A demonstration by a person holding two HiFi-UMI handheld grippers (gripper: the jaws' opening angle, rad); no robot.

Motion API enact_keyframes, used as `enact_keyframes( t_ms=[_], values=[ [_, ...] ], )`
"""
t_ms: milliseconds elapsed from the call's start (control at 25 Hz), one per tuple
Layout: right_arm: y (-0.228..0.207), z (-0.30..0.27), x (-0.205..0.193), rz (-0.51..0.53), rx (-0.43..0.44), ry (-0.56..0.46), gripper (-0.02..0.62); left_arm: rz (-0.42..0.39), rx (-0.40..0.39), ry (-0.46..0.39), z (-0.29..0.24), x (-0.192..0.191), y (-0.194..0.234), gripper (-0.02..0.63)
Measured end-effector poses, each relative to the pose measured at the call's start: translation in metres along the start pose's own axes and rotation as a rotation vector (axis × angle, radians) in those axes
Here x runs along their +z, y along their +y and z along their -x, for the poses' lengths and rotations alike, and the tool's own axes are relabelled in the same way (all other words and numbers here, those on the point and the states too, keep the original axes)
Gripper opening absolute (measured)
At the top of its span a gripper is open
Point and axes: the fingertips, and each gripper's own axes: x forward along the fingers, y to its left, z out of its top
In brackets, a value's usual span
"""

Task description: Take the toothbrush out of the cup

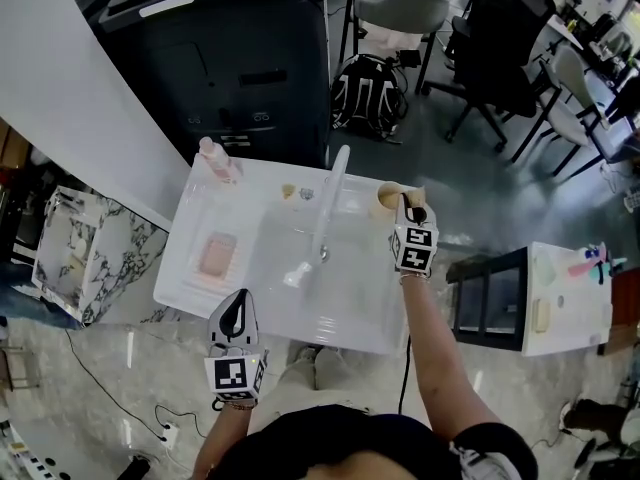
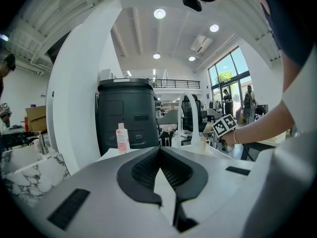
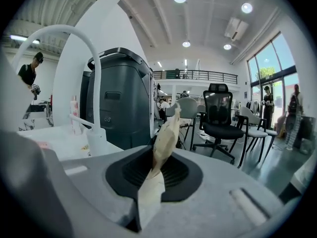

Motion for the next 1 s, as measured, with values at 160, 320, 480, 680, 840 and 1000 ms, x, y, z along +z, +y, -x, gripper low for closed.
enact_keyframes(
  t_ms=[160,320,480,680,840,1000],
  values=[
    [0.005,0.004,0.007,0.007,0.020,-0.012,0.037,0.001,-0.011,-0.002,-0.001,-0.002,-0.003,0.003],
    [0.003,0.015,0.021,0.004,0.028,-0.045,0.035,0.001,-0.022,-0.007,-0.002,0.001,-0.006,0.003],
    [-0.004,0.033,0.037,-0.010,0.026,-0.090,0.035,-0.001,-0.032,-0.011,0.000,-0.001,-0.010,0.003],
    [-0.006,0.060,0.062,-0.007,0.016,-0.152,0.035,-0.002,-0.050,-0.015,0.000,-0.001,-0.012,0.003],
    [-0.010,0.094,0.083,-0.032,0.011,-0.225,0.035,-0.005,-0.071,-0.029,-0.001,0.001,-0.020,0.003],
    [-0.012,0.138,0.106,-0.054,-0.008,-0.306,0.035,-0.011,-0.099,-0.039,0.001,0.003,-0.027,0.003]
  ],
)
